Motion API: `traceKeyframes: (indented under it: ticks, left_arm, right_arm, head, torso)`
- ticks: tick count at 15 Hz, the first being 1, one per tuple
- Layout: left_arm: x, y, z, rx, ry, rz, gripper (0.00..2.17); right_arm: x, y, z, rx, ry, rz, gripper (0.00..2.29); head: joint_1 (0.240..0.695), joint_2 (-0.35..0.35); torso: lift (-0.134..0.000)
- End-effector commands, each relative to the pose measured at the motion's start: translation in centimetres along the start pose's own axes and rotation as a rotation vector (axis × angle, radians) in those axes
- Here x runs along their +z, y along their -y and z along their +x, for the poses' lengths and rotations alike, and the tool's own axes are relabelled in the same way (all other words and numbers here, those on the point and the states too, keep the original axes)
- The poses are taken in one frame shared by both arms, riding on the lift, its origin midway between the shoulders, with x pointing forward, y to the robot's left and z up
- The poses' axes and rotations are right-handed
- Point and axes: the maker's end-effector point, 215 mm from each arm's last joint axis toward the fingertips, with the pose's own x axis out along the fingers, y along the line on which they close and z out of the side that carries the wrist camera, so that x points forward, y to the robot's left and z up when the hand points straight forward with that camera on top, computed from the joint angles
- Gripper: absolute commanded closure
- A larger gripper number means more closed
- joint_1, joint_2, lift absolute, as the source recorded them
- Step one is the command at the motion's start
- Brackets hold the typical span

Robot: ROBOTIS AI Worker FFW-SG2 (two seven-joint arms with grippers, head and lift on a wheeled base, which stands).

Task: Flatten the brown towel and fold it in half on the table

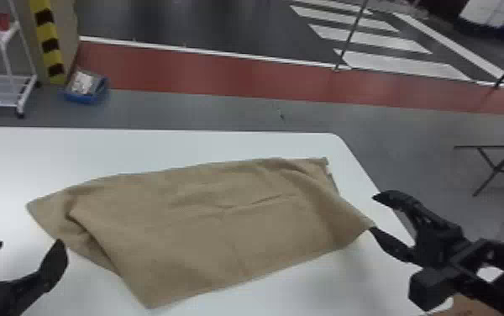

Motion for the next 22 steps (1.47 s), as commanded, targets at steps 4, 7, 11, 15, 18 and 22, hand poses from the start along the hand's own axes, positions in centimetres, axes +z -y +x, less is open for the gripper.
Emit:
traceKeyframes:
  ticks: [4,7,11,15,18,22]
  left_arm:
    - [0.1,0.2,-0.4,-0.013,0.001,-0.004,0.13]
    - [1.3,0.4,-0.7,-0.016,0.024,-0.011,0.13]
    - [1.4,0.5,-1.9,-0.032,0.015,-0.008,0.13]
    - [0.4,0.7,-2.4,-0.099,-0.032,0.009,0.15]
    - [0.5,1.5,-2.5,-0.155,-0.038,0.030,0.15]
    - [-0.6,3.2,-0.7,-0.231,-0.099,0.009,0.15]
  right_arm:
    - [-2.9,1.2,-2.4,-0.004,-0.030,0.090,0.03]
    - [1.6,3.9,-2.6,-0.032,0.077,0.163,0.05]
    - [11.4,9.1,-0.3,-0.070,0.229,0.415,0.08]
    - [8.4,10.0,3.7,-0.121,0.111,0.875,0.09]
    - [5.3,8.5,3.5,-0.206,0.062,1.159,0.09]
    - [2.1,5.5,1.4,-0.281,0.002,1.342,0.09]
  head:
    - [0.695,-0.304]
    - [0.695,-0.322]
    - [0.695,-0.229]
    - [0.695,-0.133]
    - [0.695,-0.153]
    - [0.695,-0.217]
  torso:
    - [-0.128]
    - [-0.128]
    - [-0.128]
    - [-0.128]
    - [-0.128]
    - [-0.128]
